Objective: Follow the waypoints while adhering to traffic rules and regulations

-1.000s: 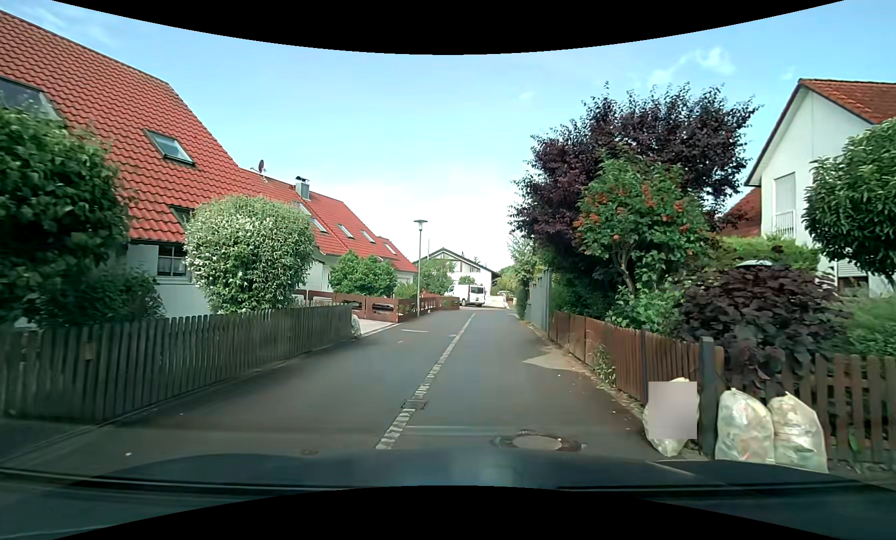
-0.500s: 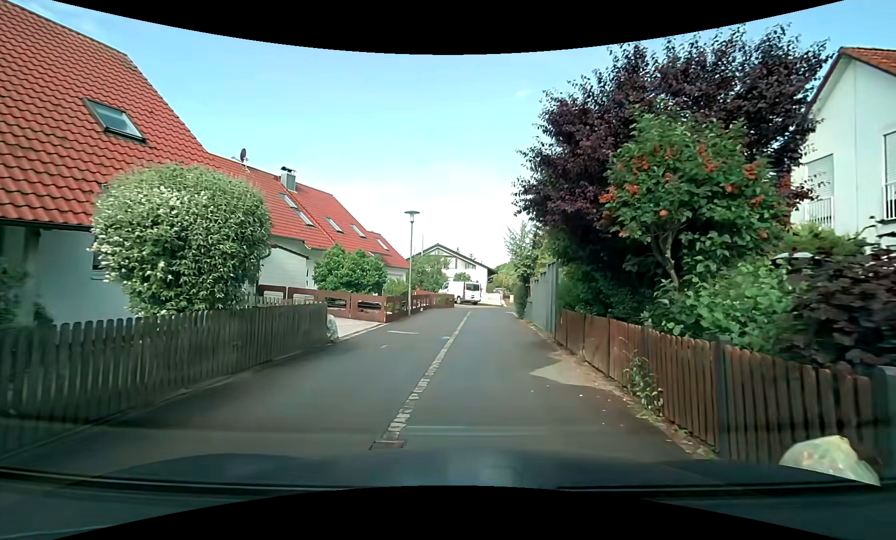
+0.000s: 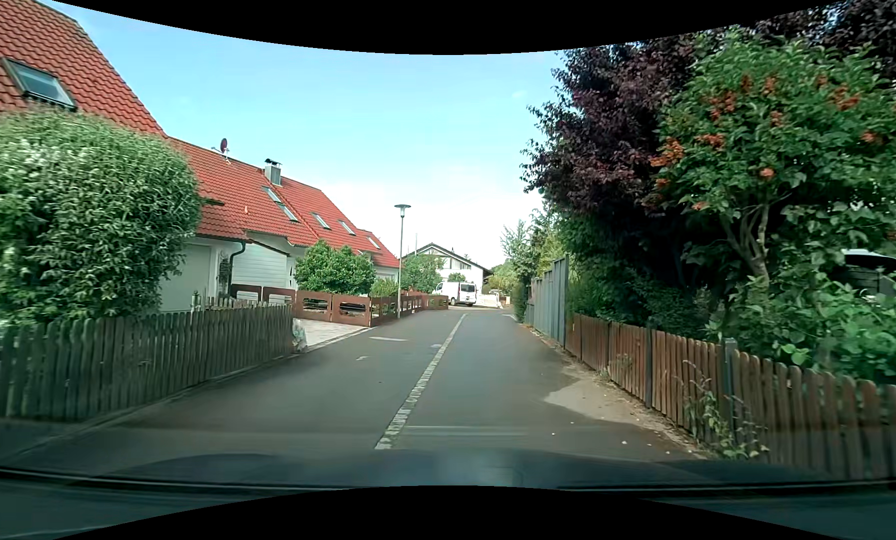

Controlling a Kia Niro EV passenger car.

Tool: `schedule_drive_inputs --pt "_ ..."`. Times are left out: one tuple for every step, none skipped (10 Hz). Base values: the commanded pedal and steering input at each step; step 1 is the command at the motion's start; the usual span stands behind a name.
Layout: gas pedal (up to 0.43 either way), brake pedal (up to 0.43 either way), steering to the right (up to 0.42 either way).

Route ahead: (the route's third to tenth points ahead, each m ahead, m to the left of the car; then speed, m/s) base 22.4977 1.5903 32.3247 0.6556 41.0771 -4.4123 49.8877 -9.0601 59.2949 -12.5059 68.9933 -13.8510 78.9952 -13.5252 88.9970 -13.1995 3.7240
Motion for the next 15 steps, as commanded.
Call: schedule_drive_inputs --pt "0.087 0.000 0.025" --pt "0.087 0.000 0.027" --pt "0.079 0.000 0.029" --pt "0.079 0.000 0.029" --pt "0.067 0.000 0.027" --pt "0.067 0.000 0.025" --pt "0.079 0.000 0.023" --pt "0.079 0.000 0.023" --pt "0.059 0.000 0.024" --pt "0.059 0.000 0.025" --pt "0.059 0.000 0.025" --pt "0.059 0.000 0.024" --pt "0.067 0.000 0.024" --pt "0.079 0.000 0.024" --pt "0.079 0.000 0.023"
